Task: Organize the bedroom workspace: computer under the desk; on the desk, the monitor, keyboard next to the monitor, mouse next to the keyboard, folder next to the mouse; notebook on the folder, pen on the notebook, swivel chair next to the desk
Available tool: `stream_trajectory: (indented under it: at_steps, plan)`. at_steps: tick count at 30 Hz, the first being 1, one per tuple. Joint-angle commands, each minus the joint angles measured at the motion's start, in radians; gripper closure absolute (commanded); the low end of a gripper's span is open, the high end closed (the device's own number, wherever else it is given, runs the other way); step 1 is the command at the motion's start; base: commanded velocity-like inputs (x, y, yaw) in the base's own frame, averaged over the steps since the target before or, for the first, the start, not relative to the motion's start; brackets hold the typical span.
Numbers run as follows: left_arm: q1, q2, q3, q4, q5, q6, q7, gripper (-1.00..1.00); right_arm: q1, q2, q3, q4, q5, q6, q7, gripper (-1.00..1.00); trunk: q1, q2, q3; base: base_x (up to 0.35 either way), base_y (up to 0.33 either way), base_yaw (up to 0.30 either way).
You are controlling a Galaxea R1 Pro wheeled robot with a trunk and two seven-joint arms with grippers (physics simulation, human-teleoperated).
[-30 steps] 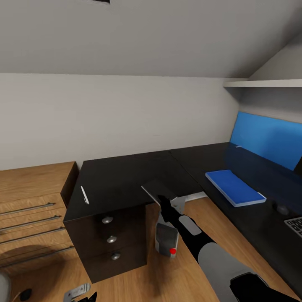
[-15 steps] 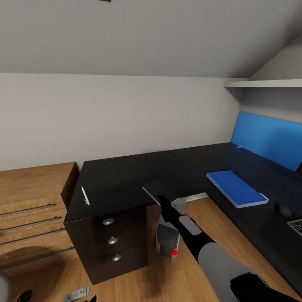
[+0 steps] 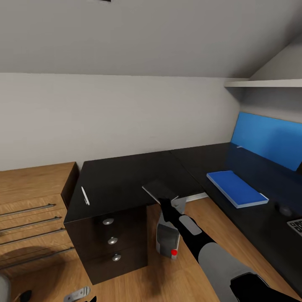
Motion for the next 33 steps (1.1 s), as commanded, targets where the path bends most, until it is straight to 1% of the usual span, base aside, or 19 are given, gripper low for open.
stream_trajectory:
  at_steps: [1,4,6,13,15,20,23,25,26,27,28,29,31,32,33]
  plan:
    - [0.000,0.001,-0.003,-0.002,0.010,0.003,0.008,-1.00,-0.001,0.000,0.004,0.002,-0.006,0.000,0.003,1.00,0.000,0.000,-0.001,0.000,0.000,0.000]
    - [0.000,-0.004,-0.003,0.000,0.010,0.003,0.007,-1.00,-0.001,0.000,0.004,0.002,-0.006,0.000,0.004,1.00,0.000,0.000,-0.001,0.000,0.000,0.000]
    - [0.000,-0.014,-0.003,0.004,0.010,0.003,0.006,-1.00,-0.001,0.000,0.004,0.002,-0.006,0.000,0.005,1.00,0.000,0.000,-0.001,0.000,0.000,0.000]
    - [0.000,-0.021,-0.005,0.012,0.010,0.003,0.007,-1.00,-0.001,-0.002,0.002,-0.003,-0.005,-0.004,0.016,1.00,-0.027,0.049,0.021,0.000,0.000,0.000]
    - [0.000,-0.023,-0.007,0.025,0.009,0.003,0.007,-1.00,-0.001,-0.003,0.001,-0.005,-0.003,-0.004,0.030,1.00,-0.034,0.063,0.027,0.000,0.000,0.000]
    - [0.000,-0.034,-0.008,0.043,0.006,0.003,0.007,-1.00,-0.001,-0.008,0.001,-0.030,0.000,-0.006,0.093,1.00,-0.054,0.098,0.043,0.000,0.000,0.000]
    - [0.000,-0.036,-0.009,0.054,0.005,0.004,0.007,-1.00,-0.001,-0.013,0.001,-0.035,0.000,-0.006,0.107,1.00,-0.065,0.119,0.052,0.000,0.000,0.000]
    - [0.000,-0.038,-0.009,0.063,0.003,0.004,0.007,-1.00,-0.001,-0.024,0.001,-0.038,0.000,-0.005,0.112,1.00,-0.065,0.119,0.052,0.000,0.000,0.000]
    - [0.000,-0.040,-0.009,0.067,0.001,0.004,0.007,-1.00,-0.001,-0.035,0.001,-0.039,-0.002,-0.004,0.114,1.00,-0.065,0.119,0.052,0.000,0.000,0.000]
    - [0.000,-0.043,-0.008,0.073,-0.010,0.004,0.007,-1.00,0.000,-0.072,-0.001,-0.052,-0.008,-0.003,0.115,1.00,-0.065,0.119,0.052,0.000,0.000,0.000]
    - [0.000,-0.044,-0.008,0.076,-0.014,0.004,0.007,-1.00,0.000,-0.094,-0.002,-0.073,-0.015,-0.003,0.114,1.00,-0.065,0.119,0.052,0.000,0.000,0.000]
    - [0.000,-0.044,-0.008,0.077,-0.015,0.004,0.008,-1.00,0.001,-0.101,-0.003,-0.080,-0.019,-0.002,0.113,1.00,-0.065,0.119,0.052,0.000,0.000,0.000]
    - [0.000,-0.046,-0.009,0.087,-0.018,0.004,0.007,-1.00,0.002,-0.127,-0.003,-0.105,-0.043,-0.001,0.111,1.00,-0.065,0.119,0.052,0.000,0.000,0.000]
    - [0.000,-0.052,-0.009,0.092,-0.020,0.004,0.007,-1.00,0.002,-0.145,-0.003,-0.115,-0.063,0.000,0.109,1.00,-0.065,0.119,0.052,0.000,0.000,0.000]
    - [0.000,-0.054,-0.009,0.094,-0.022,0.004,0.007,-1.00,0.002,-0.150,-0.003,-0.117,-0.068,0.001,0.109,1.00,-0.065,0.119,0.052,0.000,0.000,0.000]
